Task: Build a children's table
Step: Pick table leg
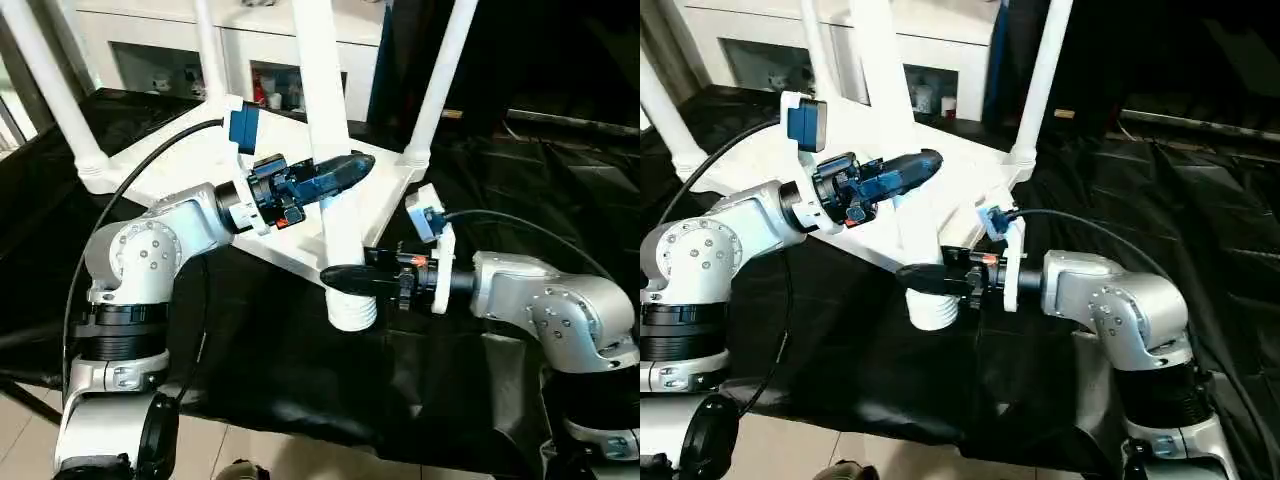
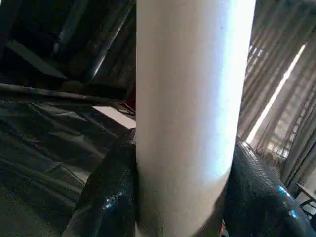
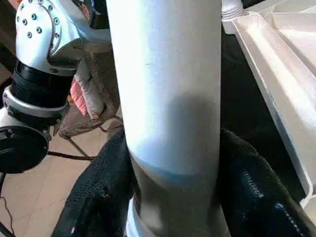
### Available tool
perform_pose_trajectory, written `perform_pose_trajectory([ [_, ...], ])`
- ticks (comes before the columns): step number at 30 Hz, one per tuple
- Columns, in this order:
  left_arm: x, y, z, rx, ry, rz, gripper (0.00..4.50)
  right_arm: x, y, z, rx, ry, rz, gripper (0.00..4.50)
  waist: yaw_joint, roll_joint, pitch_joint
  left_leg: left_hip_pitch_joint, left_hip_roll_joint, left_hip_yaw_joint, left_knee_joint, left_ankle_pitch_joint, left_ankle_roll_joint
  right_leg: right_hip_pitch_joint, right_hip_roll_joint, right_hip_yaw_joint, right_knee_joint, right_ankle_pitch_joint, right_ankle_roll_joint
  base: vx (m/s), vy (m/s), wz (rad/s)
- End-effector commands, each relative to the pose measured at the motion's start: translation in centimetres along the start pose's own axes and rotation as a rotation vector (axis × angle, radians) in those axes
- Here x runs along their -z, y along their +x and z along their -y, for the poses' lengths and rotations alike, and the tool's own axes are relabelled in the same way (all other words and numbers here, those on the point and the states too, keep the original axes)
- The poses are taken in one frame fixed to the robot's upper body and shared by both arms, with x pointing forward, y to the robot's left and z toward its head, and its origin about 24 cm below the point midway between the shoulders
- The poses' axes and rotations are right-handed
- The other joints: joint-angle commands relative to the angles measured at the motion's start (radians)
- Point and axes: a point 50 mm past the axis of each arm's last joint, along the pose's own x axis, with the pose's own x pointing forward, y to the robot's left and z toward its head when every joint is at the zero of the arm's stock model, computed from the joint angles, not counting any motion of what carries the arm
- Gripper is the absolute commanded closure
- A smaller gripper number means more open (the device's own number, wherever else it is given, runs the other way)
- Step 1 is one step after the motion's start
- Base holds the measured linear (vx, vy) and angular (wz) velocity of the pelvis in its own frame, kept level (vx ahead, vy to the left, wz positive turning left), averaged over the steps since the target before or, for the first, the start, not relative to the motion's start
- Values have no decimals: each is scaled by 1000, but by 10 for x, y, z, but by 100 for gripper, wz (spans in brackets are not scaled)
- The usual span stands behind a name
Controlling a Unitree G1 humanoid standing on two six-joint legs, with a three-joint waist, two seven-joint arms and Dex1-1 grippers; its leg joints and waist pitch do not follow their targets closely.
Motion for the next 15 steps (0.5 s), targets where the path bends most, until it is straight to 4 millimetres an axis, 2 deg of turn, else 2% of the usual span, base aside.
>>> perform_pose_trajectory([
  [1,-12,7,2,2,13,68,195,5,0,8,91,9,-12,251,1,0,-76,38,43,-32,-76,-295,-92,27,-31,28,-73,-286,-160,0,0,0],
  [3,-12,7,-3,-55,9,88,195,5,2,8,113,-4,2,251,2,-1,-76,39,43,-33,-74,-289,-95,27,-32,28,-73,-276,-167,0,0,0],
  [4,-7,8,-10,-146,55,62,192,3,5,9,157,-24,23,252,2,-2,-77,36,42,-34,-75,-288,-94,28,-32,28,-74,-277,-163,0,0,0],
  [5,-5,9,-12,-177,65,51,167,2,6,10,175,-33,29,254,1,-3,-76,35,43,-35,-76,-287,-94,29,-33,28,-76,-281,-156,0,0,0],
  [6,-2,9,-16,-224,75,35,155,1,8,12,204,-48,38,254,1,-9,-77,34,44,-35,-77,-286,-94,29,-33,27,-76,-294,-142,0,0,0],
  [7,2,9,-19,-268,81,20,151,0,10,13,231,-63,45,255,0,-7,-76,36,44,-35,-77,-287,-95,28,-32,27,-76,-300,-136,0,0,0],
  [8,9,10,-25,-333,71,-6,151,-1,16,16,297,-95,50,255,-2,-13,-77,34,44,-34,-77,-283,-96,28,-33,28,-77,-304,-126,0,0,0],
  [9,10,10,-25,-340,70,-9,152,-2,16,16,306,-101,49,255,-1,-9,-76,35,43,-35,-77,-276,-101,25,-33,28,-77,-306,-121,0,0,0],
  [10,16,11,-30,-407,55,-13,152,-2,23,17,359,-139,45,255,-2,-13,-77,34,43,-34,-77,-274,-101,26,-33,28,-76,-303,-120,0,0,0],
  [13,24,14,-35,-513,60,-37,152,-3,38,18,425,-172,49,255,-2,-9,-79,34,43,-35,-76,-274,-105,26,-33,28,-75,-283,-124,0,0,0],
  [14,28,15,-36,-544,85,-61,152,-3,41,19,461,-191,46,255,-5,-8,-77,31,43,-37,-78,-276,-103,26,-31,28,-75,-278,-120,0,0,0],
  [15,30,15,-36,-562,98,-76,152,-4,43,20,490,-212,40,255,-5,-10,-79,33,42,-36,-77,-271,-102,26,-29,27,-74,-271,-114,0,0,0],
])
